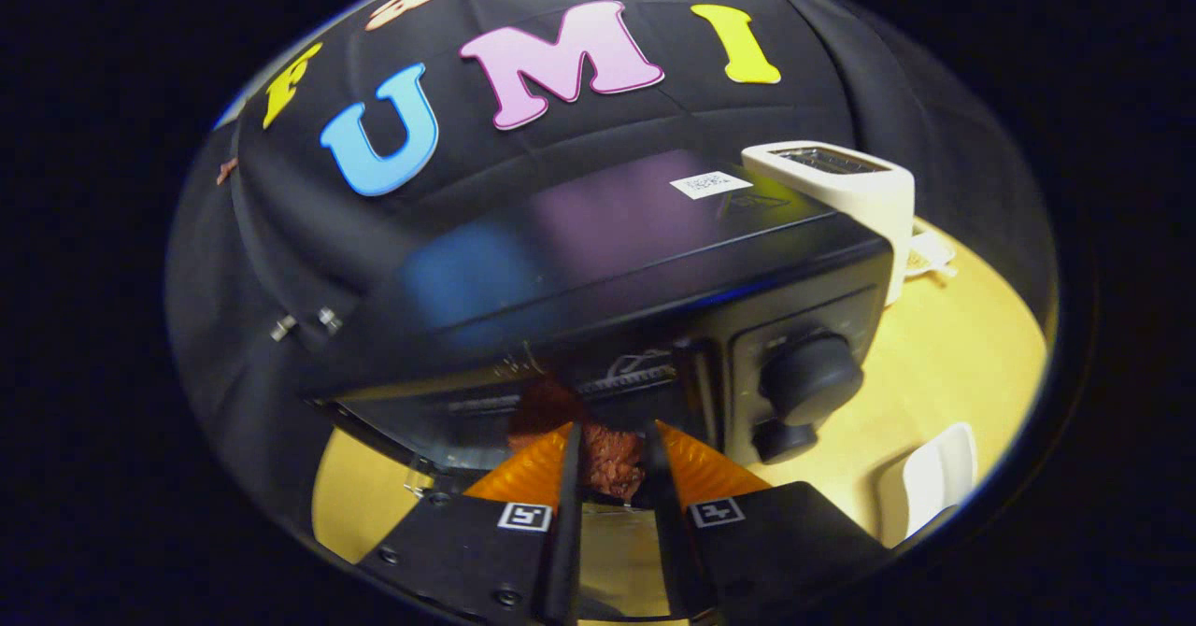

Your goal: Open the toaster oven, put the food inside, and close the toaster oven door.

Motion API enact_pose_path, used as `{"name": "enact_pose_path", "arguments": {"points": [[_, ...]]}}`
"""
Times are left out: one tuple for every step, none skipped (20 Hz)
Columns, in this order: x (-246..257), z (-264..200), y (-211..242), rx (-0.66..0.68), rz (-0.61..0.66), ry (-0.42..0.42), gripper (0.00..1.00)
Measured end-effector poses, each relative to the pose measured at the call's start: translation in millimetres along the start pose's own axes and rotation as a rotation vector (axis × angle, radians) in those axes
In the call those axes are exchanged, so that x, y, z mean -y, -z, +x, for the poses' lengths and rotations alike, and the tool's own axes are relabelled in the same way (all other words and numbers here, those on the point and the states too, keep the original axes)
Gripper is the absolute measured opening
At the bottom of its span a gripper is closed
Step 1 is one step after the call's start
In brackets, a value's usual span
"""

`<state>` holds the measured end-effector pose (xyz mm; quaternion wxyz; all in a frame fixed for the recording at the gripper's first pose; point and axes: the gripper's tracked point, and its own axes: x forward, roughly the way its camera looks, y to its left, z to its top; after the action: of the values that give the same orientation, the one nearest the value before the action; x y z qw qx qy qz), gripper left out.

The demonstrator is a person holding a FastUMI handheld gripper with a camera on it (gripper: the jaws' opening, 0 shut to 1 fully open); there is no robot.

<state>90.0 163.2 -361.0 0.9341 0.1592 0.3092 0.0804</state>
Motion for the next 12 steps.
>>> {"name": "enact_pose_path", "arguments": {"points": [[-1.5,-5.4,-0.1,0.008,-0.023,0.000,0.44],[-5.1,-12.3,1.7,0.009,-0.042,-0.006,0.63],[-2.3,-22.9,0.1,0.022,-0.070,0.015,0.82],[-2.6,-31.3,-4.9,0.041,-0.087,0.019,1.00],[-4.7,-38.8,-5.8,0.049,-0.092,0.016,0.97],[-5.3,-48.5,-7.3,0.049,-0.095,0.012,0.98],[-2.5,-56.7,-7.5,0.048,-0.095,0.017,0.98],[-0.6,-68.2,-10.2,0.056,-0.099,0.023,0.98],[1.2,-78.7,-13.9,0.064,-0.103,0.027,0.98],[1.0,-90.1,-18.1,0.074,-0.111,0.027,0.98],[0.1,-103.3,-22.9,0.086,-0.123,0.023,0.98],[0.4,-115.7,-27.7,0.099,-0.135,0.020,0.98]]}}
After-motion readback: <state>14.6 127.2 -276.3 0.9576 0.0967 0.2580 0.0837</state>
